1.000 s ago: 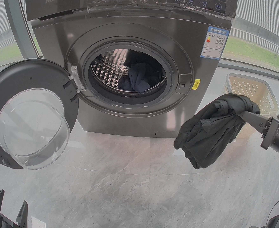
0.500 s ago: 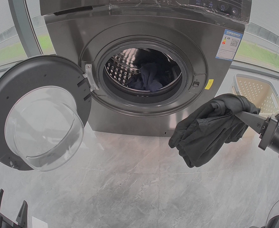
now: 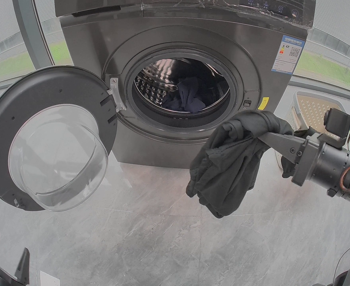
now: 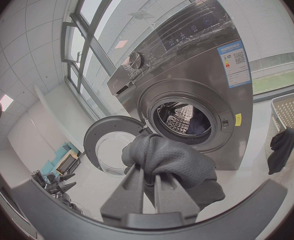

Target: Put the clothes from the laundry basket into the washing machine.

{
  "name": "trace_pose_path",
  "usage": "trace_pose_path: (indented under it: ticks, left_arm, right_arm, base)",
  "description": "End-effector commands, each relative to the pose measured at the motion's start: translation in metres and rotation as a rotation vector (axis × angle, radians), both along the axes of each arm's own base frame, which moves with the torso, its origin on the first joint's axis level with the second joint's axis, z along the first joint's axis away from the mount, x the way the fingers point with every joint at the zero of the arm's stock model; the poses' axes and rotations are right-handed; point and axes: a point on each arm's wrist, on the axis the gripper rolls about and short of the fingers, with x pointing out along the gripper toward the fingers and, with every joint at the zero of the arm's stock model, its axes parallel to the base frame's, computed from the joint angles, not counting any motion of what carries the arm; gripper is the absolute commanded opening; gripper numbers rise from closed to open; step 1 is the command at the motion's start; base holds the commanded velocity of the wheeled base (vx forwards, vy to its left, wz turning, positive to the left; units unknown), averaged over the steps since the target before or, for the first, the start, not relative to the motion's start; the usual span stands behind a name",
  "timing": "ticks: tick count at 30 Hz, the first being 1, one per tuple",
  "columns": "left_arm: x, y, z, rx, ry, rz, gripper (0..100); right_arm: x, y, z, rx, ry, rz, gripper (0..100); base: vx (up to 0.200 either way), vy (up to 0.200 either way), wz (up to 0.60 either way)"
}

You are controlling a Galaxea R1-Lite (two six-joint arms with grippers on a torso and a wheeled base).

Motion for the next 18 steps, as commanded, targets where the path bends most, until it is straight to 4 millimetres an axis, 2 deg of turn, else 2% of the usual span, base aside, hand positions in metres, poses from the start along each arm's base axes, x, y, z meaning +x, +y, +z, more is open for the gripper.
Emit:
trace_pose_path:
  ticks: [1,8,11,15,16,18]
  left_arm:
    - [-0.006,-0.003,0.083,-0.022,-0.156,-0.177,100]
    - [0.044,-0.011,0.081,-0.023,0.15,-0.521,100]
    - [0.055,-0.013,0.082,-0.022,0.196,-0.592,100]
    - [0.083,-0.02,0.08,-0.019,0.291,-0.738,100]
    - [0.083,-0.02,0.08,-0.019,0.291,-0.738,100]
    - [0.1,-0.029,0.081,-0.019,0.318,-0.822,100]
  right_arm:
    - [0.026,0.043,-0.004,0.041,-0.021,0.0,0]
    - [0.049,0.069,-0.009,0.081,0.013,-0.003,0]
    - [0.057,0.074,-0.006,0.112,-0.015,-0.008,0]
    - [0.067,0.082,-0.008,0.138,-0.04,-0.014,0]
    - [0.067,0.082,-0.008,0.138,-0.04,-0.014,0]
    - [0.07,0.083,-0.01,0.133,-0.036,-0.022,0]
  base:
    - [0.0,0.0,0.0]
    - [0.0,0.0,0.0]
    - [0.0,0.0,0.0]
    - [0.0,0.0,0.0]
    - [0.0,0.0,0.0]
    - [0.0,0.0,0.0]
